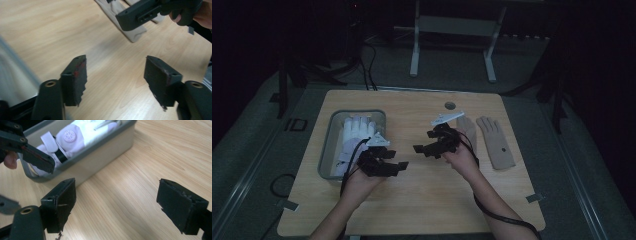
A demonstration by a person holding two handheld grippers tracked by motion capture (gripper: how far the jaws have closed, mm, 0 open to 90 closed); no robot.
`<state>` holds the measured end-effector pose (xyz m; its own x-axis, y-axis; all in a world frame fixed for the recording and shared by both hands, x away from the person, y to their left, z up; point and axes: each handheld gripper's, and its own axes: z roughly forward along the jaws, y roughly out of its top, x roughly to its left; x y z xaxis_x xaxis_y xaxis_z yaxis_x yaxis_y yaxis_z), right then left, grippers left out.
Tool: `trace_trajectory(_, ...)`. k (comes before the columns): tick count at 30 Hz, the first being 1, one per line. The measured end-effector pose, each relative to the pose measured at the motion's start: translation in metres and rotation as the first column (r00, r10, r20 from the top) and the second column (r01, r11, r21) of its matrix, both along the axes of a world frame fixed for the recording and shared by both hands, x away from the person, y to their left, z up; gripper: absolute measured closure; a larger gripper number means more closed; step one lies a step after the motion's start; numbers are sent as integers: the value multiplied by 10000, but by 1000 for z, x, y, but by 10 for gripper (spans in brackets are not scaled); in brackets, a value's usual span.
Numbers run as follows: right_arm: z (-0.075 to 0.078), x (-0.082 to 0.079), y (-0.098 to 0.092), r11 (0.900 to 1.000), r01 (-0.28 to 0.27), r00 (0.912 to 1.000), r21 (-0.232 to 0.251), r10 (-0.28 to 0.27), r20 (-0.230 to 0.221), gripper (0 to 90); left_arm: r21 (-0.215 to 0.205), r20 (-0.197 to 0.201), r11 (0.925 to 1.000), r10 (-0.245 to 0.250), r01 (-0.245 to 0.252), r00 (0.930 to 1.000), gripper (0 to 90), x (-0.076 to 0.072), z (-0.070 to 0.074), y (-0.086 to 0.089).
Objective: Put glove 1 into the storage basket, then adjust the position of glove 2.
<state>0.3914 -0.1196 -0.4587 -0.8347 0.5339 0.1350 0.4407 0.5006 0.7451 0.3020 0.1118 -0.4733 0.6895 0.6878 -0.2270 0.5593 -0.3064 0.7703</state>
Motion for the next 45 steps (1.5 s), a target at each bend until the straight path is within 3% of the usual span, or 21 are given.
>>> trace_trajectory(2,-1,0,-3,10000,-11,10000,9,11,-11,159,-32,-45,9999,-98,98,9999,281,0,-2,-4)
trace_trajectory(3,-2,-1,-7,10000,6,10000,-10,-6,-14,159,-74,-43,9991,-428,427,9991,281,0,-5,-10)
trace_trajectory(8,-9,-4,-28,9999,157,9998,-39,-157,78,154,205,178,9962,-846,842,9963,140,-3,-20,-32)
trace_trajectory(14,-20,-8,-53,9996,273,9992,-115,-269,295,145,-483,875,9947,-863,907,9924,44,-9,-45,-46)
trace_trajectory(17,-28,-10,-67,9992,404,9988,-70,-402,274,143,-1243,1066,9866,-931,1061,9899,28,-13,-60,-48)
trace_trajectory(19,-31,-11,-72,9990,438,9987,-68,-436,256,143,-1298,1135,9864,-859,1005,9898,26,-14,-65,-49)
trace_trajectory(20,-34,-11,-77,9991,413,9987,-76,-411,310,143,-1298,1100,9885,-634,775,9919,26,-15,-74,-49)
trace_trajectory(23,-44,-13,-96,9985,520,9982,-141,-515,292,144,-1432,1083,9888,-265,420,9938,26,-16,-84,-45)
trace_trajectory(27,-50,-16,-118,9972,741,9962,-94,-736,458,141,-1017,1453,9948,226,-78,9891,27,-19,-91,-43)
trace_trajectory(29,-52,-16,-130,9947,1020,9944,-106,-1017,282,129,-857,1515,9963,200,-70,9883,27,-19,-94,-42)
trace_trajectory(31,-54,-16,-139,9861,1661,9858,-78,-1659,265,128,-691,1560,9975,217,-110,9875,26,-19,-96,-42)
trace_trajectory(32,-55,-16,-143,9849,1728,9848,-61,-1727,185,120,-667,1585,9977,209,-105,9871,27,-19,-97,-42)
trace_trajectory(34,-56,-15,-150,9820,1885,9810,-156,-1875,496,111,-533,1571,9986,161,-78,9875,26,-19,-98,-43)
trace_trajectory(41,-58,5,-171,9630,2677,9597,-306,-2637,972,249,-498,1749,9987,134,-47,9845,27,-23,-99,-43)
trace_trajectory(45,-58,22,-171,9596,2786,9568,-403,-2737,982,282,-369,1791,9993,9,58,9838,26,-23,-101,-43)
